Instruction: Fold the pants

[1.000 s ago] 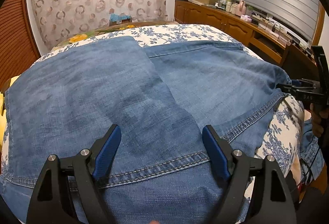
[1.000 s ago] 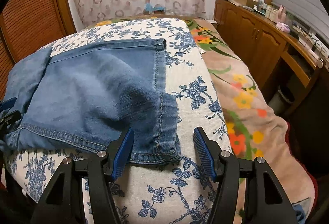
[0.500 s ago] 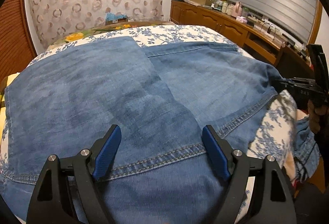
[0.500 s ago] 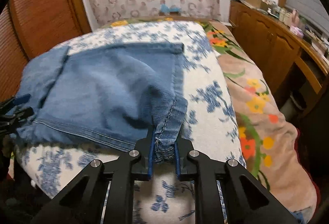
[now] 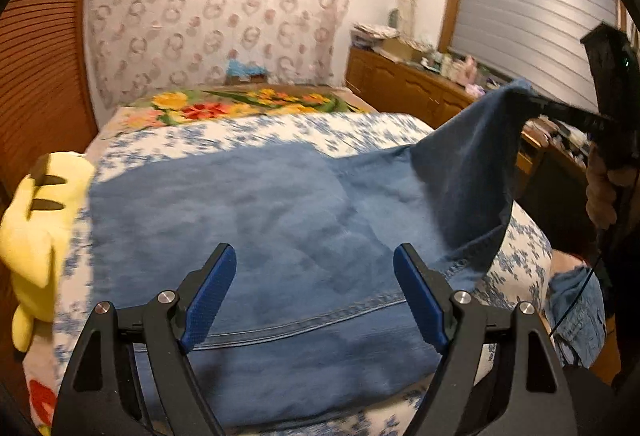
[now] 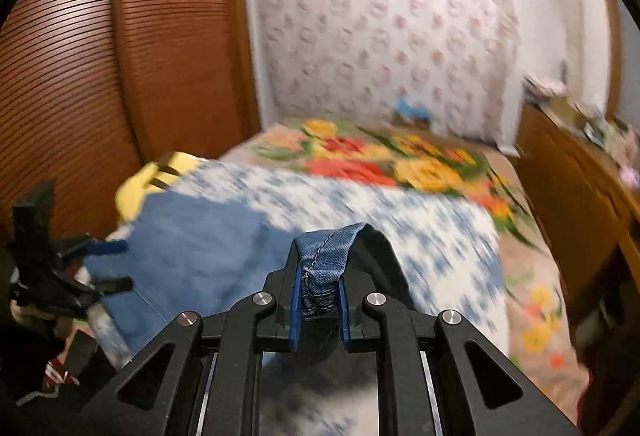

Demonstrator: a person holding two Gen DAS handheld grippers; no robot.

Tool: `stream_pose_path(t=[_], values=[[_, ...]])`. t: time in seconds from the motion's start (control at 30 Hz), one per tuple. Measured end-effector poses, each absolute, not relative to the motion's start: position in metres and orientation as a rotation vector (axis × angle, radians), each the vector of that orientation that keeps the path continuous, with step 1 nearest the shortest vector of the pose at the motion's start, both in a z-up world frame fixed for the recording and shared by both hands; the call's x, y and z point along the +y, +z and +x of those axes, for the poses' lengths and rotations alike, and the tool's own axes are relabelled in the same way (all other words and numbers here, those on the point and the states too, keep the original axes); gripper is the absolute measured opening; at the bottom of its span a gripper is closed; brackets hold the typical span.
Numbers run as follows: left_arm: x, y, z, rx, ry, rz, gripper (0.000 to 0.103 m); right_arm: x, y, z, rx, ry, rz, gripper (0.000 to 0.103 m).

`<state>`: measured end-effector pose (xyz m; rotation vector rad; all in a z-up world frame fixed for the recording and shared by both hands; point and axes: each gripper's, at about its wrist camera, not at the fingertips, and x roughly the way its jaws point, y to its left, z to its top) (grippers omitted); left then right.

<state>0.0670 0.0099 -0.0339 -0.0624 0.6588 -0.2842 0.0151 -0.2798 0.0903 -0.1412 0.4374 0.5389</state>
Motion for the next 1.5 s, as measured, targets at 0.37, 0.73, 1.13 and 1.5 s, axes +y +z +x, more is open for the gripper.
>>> stream_pose_path(t=[0.37,0.73,1.13,1.5], values=[[0.071,-0.029,0.045,0.627,-0.173,-0.115,0.082,-0.157,0.126,0.008,0.368,0.812,-0.257,0.014],[0.091,-0.045,0.044,0.652,-0.145,-0.153,0.082,-0.111,0.109,0.046,0.486,0.806,-0.348,0.040],[0.081,-0.067,0.067,0.706,-0.179,-0.123,0.077,-0.115,0.062,0.083,0.633,0.719,-0.323,0.045],[0.100,-0.087,0.089,0.766,-0.148,-0.140,0.047,-0.085,0.017,0.109,0.822,0.758,-0.284,0.045]])
